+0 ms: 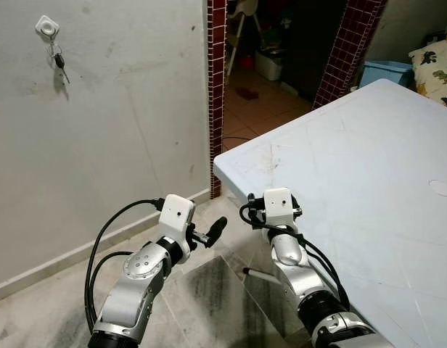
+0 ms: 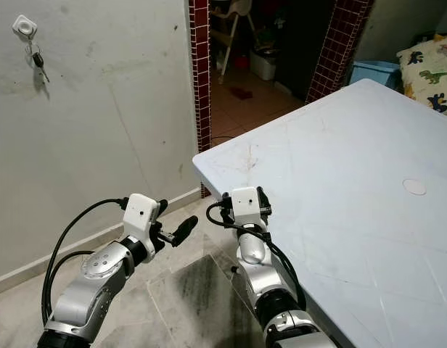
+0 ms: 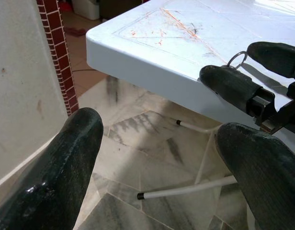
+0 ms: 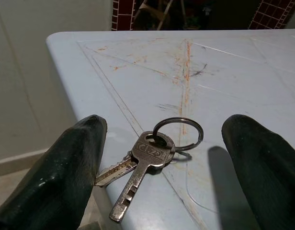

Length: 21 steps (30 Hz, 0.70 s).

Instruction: Hang keys on a hook

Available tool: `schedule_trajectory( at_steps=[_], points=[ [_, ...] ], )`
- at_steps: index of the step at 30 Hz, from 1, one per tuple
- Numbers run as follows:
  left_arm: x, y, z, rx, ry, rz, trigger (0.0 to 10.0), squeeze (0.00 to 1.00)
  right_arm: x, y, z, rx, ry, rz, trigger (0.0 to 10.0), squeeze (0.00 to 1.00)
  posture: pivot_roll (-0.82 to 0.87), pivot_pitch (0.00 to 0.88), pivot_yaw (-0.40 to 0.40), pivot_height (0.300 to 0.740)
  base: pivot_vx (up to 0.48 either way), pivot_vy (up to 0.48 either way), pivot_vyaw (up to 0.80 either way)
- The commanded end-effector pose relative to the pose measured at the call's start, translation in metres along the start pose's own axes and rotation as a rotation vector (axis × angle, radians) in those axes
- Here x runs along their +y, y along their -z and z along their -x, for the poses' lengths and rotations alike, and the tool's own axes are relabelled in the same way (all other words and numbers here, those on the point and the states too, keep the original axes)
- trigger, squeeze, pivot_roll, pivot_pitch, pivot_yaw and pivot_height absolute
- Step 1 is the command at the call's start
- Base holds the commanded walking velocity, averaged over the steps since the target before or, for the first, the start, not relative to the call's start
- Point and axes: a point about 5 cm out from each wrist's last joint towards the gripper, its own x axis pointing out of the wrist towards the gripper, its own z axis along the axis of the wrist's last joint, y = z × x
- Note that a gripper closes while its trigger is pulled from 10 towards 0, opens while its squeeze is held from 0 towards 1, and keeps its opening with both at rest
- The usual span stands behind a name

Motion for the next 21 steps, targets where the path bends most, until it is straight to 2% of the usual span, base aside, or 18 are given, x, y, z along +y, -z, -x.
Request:
schedule_trajectory(
  at_steps=[1,11,13,21],
  points=[
    [0.002,-0.003,0.0,-0.009,-0.007,-0.015,10.0,0.0,-0.005,0.004,-0.001,0.025,0.024,-0.002,10.0,0.0,0.17,0.0,-0.022,0.74,0.0,0.0,0.0],
    [0.001,-0.003,-0.001,-0.01,-0.01,-0.009,10.0,0.0,-0.027,0.001,-0.007,0.04,0.104,-0.024,10.0,0.0,0.16,0.0,-0.024,0.74,0.0,0.0,0.0],
    [0.001,-0.003,-0.001,-0.011,-0.01,-0.008,10.0,0.0,-0.031,0.001,-0.007,0.046,0.126,-0.005,10.0,0.0,0.16,0.0,-0.024,0.74,0.0,0.0,0.0],
    [0.001,-0.004,-0.001,-0.016,-0.013,-0.005,10.0,0.0,-0.028,-0.007,-0.011,0.022,0.089,-0.051,10.0,0.0,0.17,0.0,-0.03,0.74,0.0,0.0,0.0]
  ],
)
